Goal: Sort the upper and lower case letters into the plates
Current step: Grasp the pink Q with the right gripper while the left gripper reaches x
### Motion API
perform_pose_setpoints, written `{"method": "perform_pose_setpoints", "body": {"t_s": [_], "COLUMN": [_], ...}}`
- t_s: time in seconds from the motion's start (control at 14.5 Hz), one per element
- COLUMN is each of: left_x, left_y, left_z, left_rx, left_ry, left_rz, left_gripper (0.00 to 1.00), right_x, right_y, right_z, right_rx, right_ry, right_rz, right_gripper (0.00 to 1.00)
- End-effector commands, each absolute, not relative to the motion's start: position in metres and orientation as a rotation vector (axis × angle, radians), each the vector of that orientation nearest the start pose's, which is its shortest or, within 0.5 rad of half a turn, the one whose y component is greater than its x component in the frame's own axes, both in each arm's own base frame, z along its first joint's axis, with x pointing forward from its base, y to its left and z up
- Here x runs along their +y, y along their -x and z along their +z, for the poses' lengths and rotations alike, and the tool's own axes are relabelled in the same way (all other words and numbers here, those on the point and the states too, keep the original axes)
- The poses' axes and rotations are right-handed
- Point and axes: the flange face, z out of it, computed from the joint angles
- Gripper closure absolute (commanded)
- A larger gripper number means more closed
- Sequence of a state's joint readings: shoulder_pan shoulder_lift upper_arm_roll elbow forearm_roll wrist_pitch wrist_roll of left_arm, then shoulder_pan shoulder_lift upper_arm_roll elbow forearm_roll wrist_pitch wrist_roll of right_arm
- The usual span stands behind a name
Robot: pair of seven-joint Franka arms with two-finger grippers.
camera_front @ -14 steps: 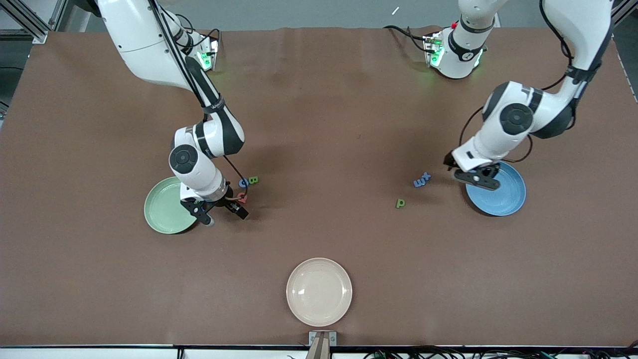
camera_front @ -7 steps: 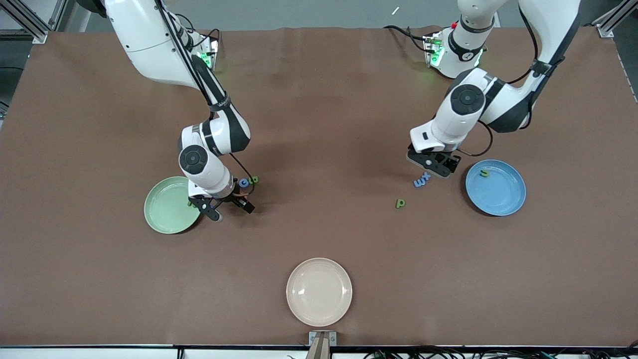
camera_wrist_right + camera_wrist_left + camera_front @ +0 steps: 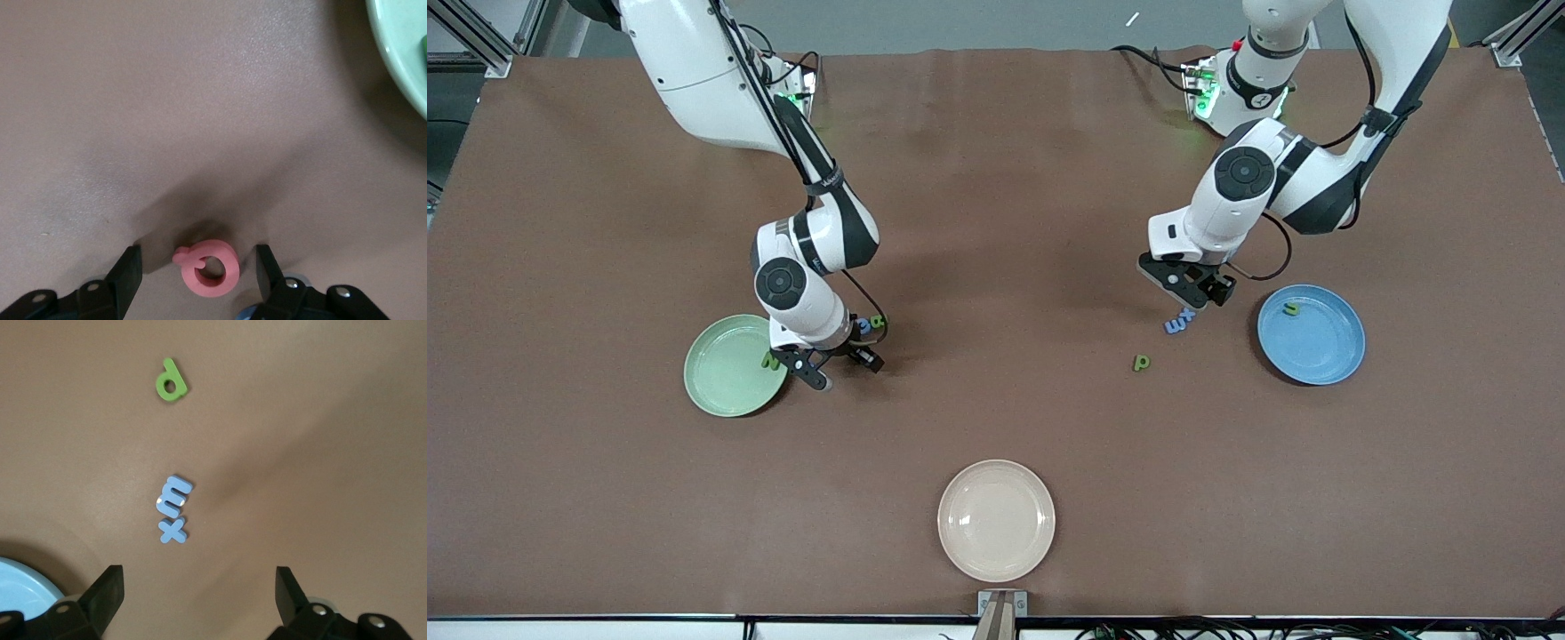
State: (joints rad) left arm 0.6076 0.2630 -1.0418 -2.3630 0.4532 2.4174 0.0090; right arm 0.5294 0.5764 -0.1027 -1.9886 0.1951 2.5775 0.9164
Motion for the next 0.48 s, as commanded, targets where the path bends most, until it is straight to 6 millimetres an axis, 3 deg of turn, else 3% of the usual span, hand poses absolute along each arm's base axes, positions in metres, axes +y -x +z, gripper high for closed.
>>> {"method": "perform_pose_setpoints", "body": {"t_s": [0.0,0.28,0.41], "left_x": [-0.204,-0.193,-0.180], "left_y": [-0.445,-0.445,-0.449], "left_z": [0.243,0.231,0.216], "left_rx": [1.238,1.287,1.320], "left_ry": [2.852,2.819,2.819], "left_rz": [0.008,-0.023,-0.052], "left_gripper": [0.00,0.00,0.00], "right_x": [0.254,0.251,0.250], "right_y": [-0.548,-0.549,-0.550], "right_z": [0.168,0.169,0.169], "right_rx": [0.977,0.979,0.960], "right_ry": [2.944,2.945,2.959], "right_rz": [0.035,0.035,0.027], "right_gripper": [0.37,0.39,0.44]}}
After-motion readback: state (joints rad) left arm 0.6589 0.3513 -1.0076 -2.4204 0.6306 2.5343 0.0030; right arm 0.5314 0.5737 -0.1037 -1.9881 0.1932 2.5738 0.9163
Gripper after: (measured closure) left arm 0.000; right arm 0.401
